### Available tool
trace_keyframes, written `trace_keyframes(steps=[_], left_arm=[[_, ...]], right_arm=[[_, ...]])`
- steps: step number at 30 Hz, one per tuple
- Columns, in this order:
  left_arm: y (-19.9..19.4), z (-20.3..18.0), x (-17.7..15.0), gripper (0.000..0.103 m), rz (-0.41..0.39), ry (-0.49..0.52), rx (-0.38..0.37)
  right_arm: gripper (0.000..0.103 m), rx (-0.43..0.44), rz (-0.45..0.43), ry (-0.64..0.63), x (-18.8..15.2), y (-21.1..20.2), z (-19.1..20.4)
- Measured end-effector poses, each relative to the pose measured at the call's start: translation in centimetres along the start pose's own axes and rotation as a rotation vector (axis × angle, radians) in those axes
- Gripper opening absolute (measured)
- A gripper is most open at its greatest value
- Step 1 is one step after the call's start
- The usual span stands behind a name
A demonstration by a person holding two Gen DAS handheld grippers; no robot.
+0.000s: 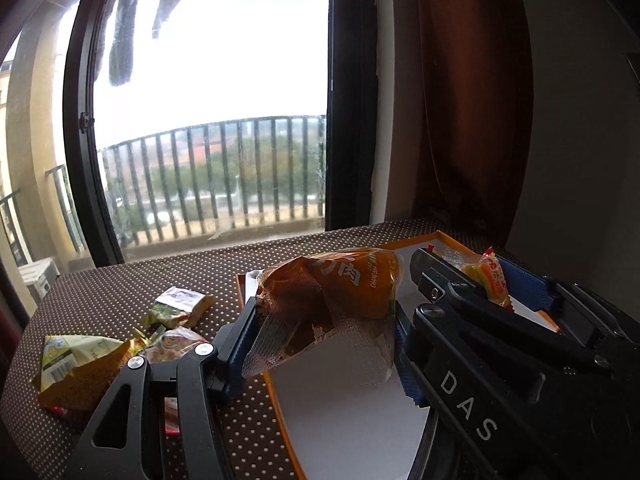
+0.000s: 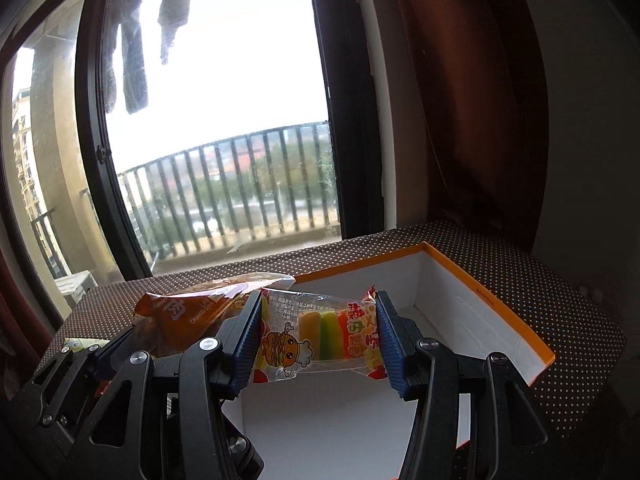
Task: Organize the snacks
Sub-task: 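Carry both packets into the box and open both grippers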
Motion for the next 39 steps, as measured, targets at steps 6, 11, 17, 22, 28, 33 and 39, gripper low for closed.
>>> trace_keyframes(steps=[6,11,17,22,28,33,39], left_arm=[[3.4,-1.5,-1.2,0.062,0.087,-0.001,-0.033],[5.0,-2.5,-2.2,0.062,0.140,0.025,-0.022],[6.0,-2.1,-2.0,0.063,0.157,0.068,0.008],[6.5,-1.8,-2.1,0.070,0.195,0.063,-0.001],[5.5,-2.6,-1.9,0.087,0.167,0.100,0.000],[4.9,-2.6,-1.8,0.088,0.153,0.105,-0.020],[3.5,-2.5,-1.9,0.089,0.142,0.097,-0.025]], right_arm=[[0.057,-0.038,0.065,0.026,-1.2,2.2,-2.1],[0.057,-0.052,0.136,0.041,-2.6,4.4,-2.8],[0.057,-0.028,0.180,0.060,-3.3,5.9,-2.4],[0.059,-0.004,0.208,0.085,-3.4,6.6,-1.8],[0.079,-0.013,0.201,0.061,-3.1,6.0,-1.8],[0.089,-0.023,0.178,0.061,-3.0,4.7,-2.4],[0.089,-0.028,0.173,0.046,-3.1,3.2,-2.4]])
Point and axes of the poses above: each gripper's, at about its wrist camera, not at the fingertips, and y roughly the way its jaws point, z to its left, x to its top, the point moved 8 cm from there along y, roughly the way its jaws point, and after that the axes turned 6 degrees about -x, right-handed, at the moved point
